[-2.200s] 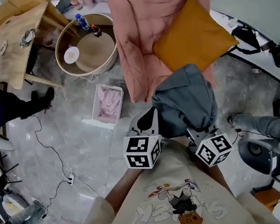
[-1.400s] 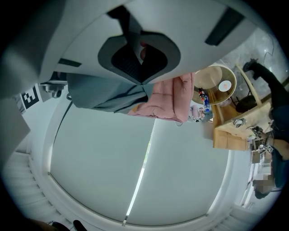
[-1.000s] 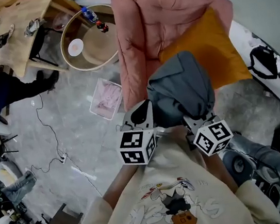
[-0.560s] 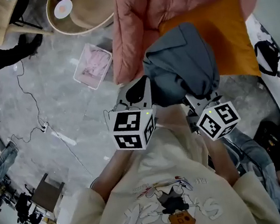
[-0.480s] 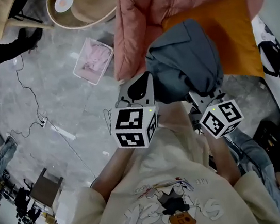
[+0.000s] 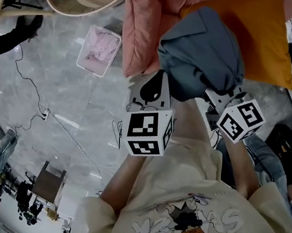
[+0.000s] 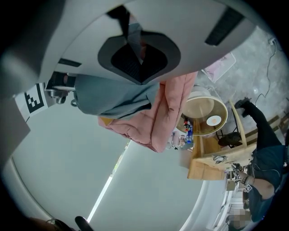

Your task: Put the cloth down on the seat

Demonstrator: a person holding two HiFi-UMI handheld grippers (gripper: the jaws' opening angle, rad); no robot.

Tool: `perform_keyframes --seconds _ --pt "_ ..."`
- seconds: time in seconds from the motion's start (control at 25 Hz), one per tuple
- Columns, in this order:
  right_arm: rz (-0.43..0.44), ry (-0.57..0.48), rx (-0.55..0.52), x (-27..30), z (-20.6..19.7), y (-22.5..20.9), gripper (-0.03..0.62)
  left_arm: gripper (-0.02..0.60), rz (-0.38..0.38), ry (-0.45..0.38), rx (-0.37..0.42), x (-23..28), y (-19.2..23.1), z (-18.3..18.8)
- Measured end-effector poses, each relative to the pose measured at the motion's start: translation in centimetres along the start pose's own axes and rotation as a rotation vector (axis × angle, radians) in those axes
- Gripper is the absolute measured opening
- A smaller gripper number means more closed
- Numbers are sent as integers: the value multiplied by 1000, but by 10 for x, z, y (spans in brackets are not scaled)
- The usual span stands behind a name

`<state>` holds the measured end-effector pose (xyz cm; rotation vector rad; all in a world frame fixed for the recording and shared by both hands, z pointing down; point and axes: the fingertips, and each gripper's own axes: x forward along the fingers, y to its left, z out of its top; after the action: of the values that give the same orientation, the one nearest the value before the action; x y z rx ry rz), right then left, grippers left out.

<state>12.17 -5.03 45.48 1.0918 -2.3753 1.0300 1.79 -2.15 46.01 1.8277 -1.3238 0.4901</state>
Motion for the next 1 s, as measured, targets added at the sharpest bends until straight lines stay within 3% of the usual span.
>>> perform_keyframes --seconds 0.36,0.52,1.0 --pt "45 88 -126 39 -22 -10 304 5 18 30 -89 22 23 -24" --pt "62 139 -234 56 -29 -15 304 5 30 43 -100 34 35 -31" --pt "139 275 -389 114 -60 -53 304 5 15 76 -114 78 63 -47"
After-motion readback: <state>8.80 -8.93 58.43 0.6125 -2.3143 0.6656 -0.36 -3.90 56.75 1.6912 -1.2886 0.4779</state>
